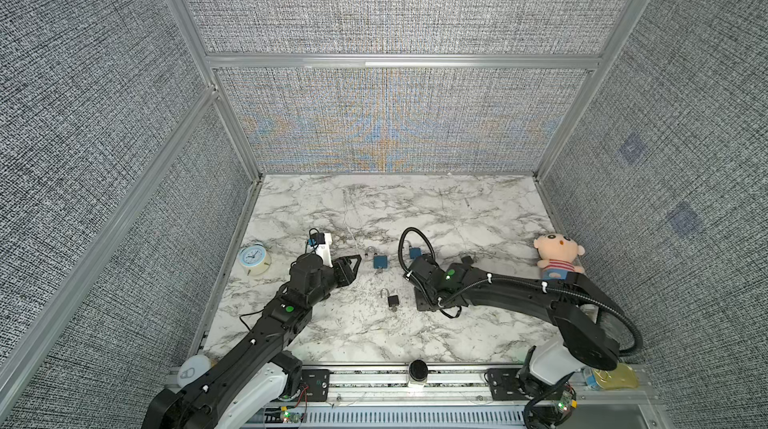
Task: Lock with the key
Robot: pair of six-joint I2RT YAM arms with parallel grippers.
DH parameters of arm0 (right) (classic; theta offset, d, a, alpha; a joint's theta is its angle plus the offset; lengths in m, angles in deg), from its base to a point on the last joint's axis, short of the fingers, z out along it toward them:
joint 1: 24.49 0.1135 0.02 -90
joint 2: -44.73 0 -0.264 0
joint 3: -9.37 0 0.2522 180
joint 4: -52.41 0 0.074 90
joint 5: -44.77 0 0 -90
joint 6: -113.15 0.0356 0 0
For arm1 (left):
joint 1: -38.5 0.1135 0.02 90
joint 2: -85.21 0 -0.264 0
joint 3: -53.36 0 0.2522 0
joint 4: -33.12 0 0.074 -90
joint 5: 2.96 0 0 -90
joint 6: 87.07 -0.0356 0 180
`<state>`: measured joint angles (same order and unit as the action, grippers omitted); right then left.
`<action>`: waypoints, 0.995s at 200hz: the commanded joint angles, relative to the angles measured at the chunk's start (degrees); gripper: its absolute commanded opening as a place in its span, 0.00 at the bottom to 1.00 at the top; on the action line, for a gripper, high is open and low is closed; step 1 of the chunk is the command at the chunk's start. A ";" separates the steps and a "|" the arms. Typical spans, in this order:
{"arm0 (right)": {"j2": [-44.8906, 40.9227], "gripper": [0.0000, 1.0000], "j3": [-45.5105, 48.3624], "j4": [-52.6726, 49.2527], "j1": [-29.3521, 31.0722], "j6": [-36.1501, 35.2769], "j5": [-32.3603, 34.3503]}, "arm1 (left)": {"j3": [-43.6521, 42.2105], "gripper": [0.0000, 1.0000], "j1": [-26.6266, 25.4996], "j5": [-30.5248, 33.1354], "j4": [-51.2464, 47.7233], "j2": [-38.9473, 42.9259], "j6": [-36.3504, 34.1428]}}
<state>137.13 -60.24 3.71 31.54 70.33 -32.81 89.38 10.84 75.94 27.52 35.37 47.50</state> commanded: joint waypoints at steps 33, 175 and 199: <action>1.96 0.49 -1.04 -2.81 -1.59 -0.02 1.31 | 0.04 0.45 -0.01 -0.73 3.25 -1.09 -0.19; 5.56 0.41 -2.16 -0.92 -3.41 -3.74 -1.16 | 1.46 0.45 0.00 -1.45 4.06 -4.20 -0.76; 5.90 0.40 -1.98 -0.81 -3.47 -3.59 -1.35 | 1.65 0.46 -0.02 -1.64 4.06 -4.43 -0.74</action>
<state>142.66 -62.39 2.90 28.07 66.31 -33.70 90.52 10.84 74.85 30.10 31.17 47.48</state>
